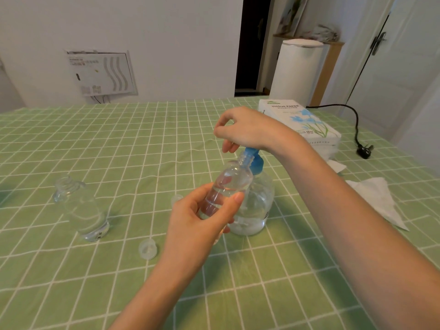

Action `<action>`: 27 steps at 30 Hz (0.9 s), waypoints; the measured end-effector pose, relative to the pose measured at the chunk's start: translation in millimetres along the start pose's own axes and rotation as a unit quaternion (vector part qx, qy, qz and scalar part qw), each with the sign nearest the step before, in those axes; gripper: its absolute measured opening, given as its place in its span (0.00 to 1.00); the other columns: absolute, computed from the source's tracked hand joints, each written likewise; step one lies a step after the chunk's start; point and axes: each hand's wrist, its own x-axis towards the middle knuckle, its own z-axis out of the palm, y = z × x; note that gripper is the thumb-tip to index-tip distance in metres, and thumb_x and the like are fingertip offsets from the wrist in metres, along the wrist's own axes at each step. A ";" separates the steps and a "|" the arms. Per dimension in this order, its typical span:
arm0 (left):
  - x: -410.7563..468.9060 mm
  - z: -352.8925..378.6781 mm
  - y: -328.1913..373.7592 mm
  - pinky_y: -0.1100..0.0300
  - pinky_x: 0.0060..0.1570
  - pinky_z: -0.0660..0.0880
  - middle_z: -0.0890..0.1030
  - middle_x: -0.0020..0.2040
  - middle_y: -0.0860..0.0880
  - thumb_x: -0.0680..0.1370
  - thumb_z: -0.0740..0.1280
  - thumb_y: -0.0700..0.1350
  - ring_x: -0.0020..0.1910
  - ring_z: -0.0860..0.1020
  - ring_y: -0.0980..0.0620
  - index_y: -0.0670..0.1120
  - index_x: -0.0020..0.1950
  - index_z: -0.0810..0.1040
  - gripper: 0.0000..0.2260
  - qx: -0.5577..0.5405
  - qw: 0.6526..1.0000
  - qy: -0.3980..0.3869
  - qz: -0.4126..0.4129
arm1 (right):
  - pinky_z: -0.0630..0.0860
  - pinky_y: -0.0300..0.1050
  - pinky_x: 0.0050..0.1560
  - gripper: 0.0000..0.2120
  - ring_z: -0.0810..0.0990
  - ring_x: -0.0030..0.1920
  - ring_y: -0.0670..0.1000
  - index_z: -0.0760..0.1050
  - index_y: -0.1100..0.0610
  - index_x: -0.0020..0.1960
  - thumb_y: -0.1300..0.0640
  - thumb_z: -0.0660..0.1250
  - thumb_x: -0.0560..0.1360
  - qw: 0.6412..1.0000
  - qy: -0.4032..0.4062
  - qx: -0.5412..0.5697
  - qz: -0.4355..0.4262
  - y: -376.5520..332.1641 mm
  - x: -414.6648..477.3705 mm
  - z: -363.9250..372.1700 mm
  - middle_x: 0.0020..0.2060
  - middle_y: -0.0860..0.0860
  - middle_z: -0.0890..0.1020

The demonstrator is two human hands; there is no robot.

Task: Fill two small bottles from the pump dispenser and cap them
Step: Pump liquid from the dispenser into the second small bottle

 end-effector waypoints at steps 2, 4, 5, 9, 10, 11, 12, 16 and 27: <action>-0.3 -0.6 -0.6 0.72 0.29 0.72 0.82 0.31 0.53 0.62 0.70 0.57 0.30 0.78 0.60 0.53 0.45 0.83 0.15 0.001 1.000 -0.001 0.001 | 0.77 0.46 0.52 0.09 0.83 0.50 0.54 0.75 0.55 0.55 0.55 0.60 0.77 1.000 0.001 0.003 0.000 -0.6 0.4 -0.7 0.37 0.50 0.84; 0.0 -0.8 -1.1 0.71 0.29 0.72 0.81 0.31 0.53 0.62 0.70 0.57 0.30 0.78 0.60 0.53 0.44 0.83 0.14 -0.001 1.000 0.002 0.001 | 0.77 0.49 0.55 0.11 0.82 0.51 0.56 0.76 0.58 0.55 0.56 0.60 0.77 1.000 -0.005 0.015 0.002 -1.2 1.1 1.3 0.37 0.50 0.84; 0.3 -0.4 -0.6 0.71 0.29 0.72 0.81 0.31 0.53 0.63 0.70 0.57 0.30 0.78 0.61 0.53 0.45 0.83 0.15 -0.001 1.000 0.000 0.003 | 0.77 0.53 0.57 0.13 0.82 0.53 0.59 0.76 0.60 0.57 0.56 0.59 0.77 1.000 -0.006 0.020 0.003 -1.6 0.4 1.2 0.37 0.51 0.84; 0.5 0.6 0.1 0.72 0.28 0.72 0.81 0.30 0.54 0.63 0.70 0.56 0.29 0.77 0.62 0.51 0.47 0.83 0.16 0.003 1.000 -0.002 0.005 | 0.73 0.62 0.60 0.20 0.76 0.57 0.67 0.71 0.69 0.63 0.58 0.58 0.77 0.999 -0.019 0.030 0.013 -0.3 -0.3 3.3 0.38 0.53 0.85; 0.5 0.1 0.0 0.72 0.28 0.72 0.80 0.29 0.54 0.62 0.69 0.57 0.28 0.77 0.61 0.52 0.46 0.83 0.16 0.005 1.000 0.002 0.004 | 0.73 0.63 0.60 0.19 0.76 0.57 0.66 0.70 0.69 0.63 0.58 0.58 0.77 0.999 -0.020 0.027 0.018 0.1 0.0 4.7 0.41 0.56 0.85; 0.4 0.0 -0.1 0.72 0.28 0.72 0.80 0.29 0.53 0.62 0.69 0.57 0.28 0.77 0.61 0.52 0.45 0.83 0.16 0.005 1.000 0.004 0.002 | 0.73 0.63 0.61 0.19 0.76 0.58 0.66 0.70 0.69 0.64 0.59 0.59 0.77 0.999 -0.021 0.026 0.024 0.9 0.1 6.7 0.45 0.59 0.85; 0.2 0.3 0.0 0.72 0.28 0.72 0.80 0.29 0.53 0.62 0.69 0.57 0.28 0.76 0.61 0.52 0.45 0.83 0.16 0.004 1.000 0.006 0.000 | 0.72 0.63 0.61 0.19 0.76 0.58 0.66 0.70 0.69 0.64 0.59 0.59 0.77 0.999 -0.020 0.025 0.027 1.9 0.1 8.0 0.48 0.61 0.84; -0.8 0.6 1.3 0.72 0.26 0.71 0.80 0.28 0.53 0.62 0.69 0.56 0.27 0.76 0.62 0.53 0.45 0.83 0.14 0.002 1.000 0.002 0.000 | 0.75 0.57 0.60 0.15 0.80 0.55 0.62 0.75 0.64 0.60 0.58 0.59 0.78 0.999 -0.019 0.017 0.024 2.2 -1.2 7.9 0.42 0.54 0.85; -0.8 0.1 1.6 0.72 0.28 0.72 0.81 0.30 0.55 0.64 0.69 0.55 0.29 0.77 0.62 0.52 0.47 0.83 0.14 -0.001 1.000 -0.008 0.007 | 0.76 0.51 0.58 0.10 0.82 0.52 0.55 0.76 0.58 0.55 0.56 0.60 0.77 1.000 -0.016 0.013 0.010 -3.6 -2.5 0.9 0.39 0.51 0.85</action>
